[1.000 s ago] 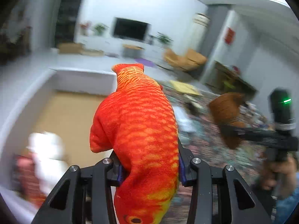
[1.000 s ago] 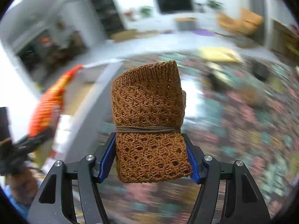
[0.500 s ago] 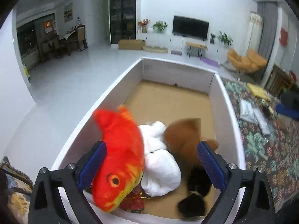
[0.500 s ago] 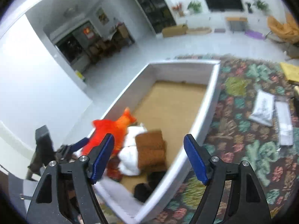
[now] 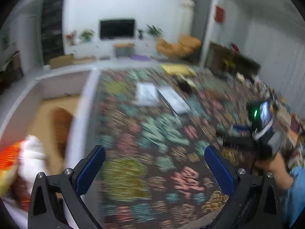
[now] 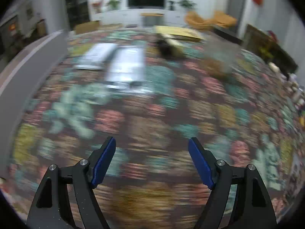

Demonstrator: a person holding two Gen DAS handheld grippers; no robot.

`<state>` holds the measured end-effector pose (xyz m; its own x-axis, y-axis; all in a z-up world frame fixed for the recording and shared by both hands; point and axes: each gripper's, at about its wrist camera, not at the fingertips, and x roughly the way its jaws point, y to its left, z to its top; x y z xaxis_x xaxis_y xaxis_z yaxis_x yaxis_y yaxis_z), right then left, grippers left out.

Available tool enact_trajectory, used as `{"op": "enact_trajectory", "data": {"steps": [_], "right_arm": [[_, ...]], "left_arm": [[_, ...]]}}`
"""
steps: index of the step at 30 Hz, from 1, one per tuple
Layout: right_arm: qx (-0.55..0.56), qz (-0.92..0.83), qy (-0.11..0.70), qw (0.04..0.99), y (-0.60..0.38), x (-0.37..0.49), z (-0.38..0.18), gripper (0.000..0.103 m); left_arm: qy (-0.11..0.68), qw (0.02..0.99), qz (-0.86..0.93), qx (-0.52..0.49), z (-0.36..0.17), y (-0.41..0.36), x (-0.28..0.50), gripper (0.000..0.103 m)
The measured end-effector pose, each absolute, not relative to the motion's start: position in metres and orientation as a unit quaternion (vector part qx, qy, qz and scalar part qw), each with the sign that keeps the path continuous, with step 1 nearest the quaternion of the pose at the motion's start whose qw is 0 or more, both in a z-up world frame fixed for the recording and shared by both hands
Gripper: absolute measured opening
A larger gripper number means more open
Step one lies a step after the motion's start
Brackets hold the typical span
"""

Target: Organize soft objects

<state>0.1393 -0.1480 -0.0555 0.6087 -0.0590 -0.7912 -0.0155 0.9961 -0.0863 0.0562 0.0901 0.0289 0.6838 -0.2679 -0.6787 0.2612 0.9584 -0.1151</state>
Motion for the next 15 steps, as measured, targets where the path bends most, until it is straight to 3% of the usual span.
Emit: {"op": "enact_trajectory", "data": {"steps": [5,15], "right_arm": [[-0.035,-0.053,0.441,0.895,-0.197,0.14,-0.071,0.081],[0.016,-0.034,0.442,0.896,-0.218,0.143,-0.082,0.086]], "left_arm": [[0.435,0.891,-0.128,0.006,-0.042,0.033,0.103,0.103],[0.465,0.882,-0.068,0.022,-0.093,0.017,0.167,0.103]]}}
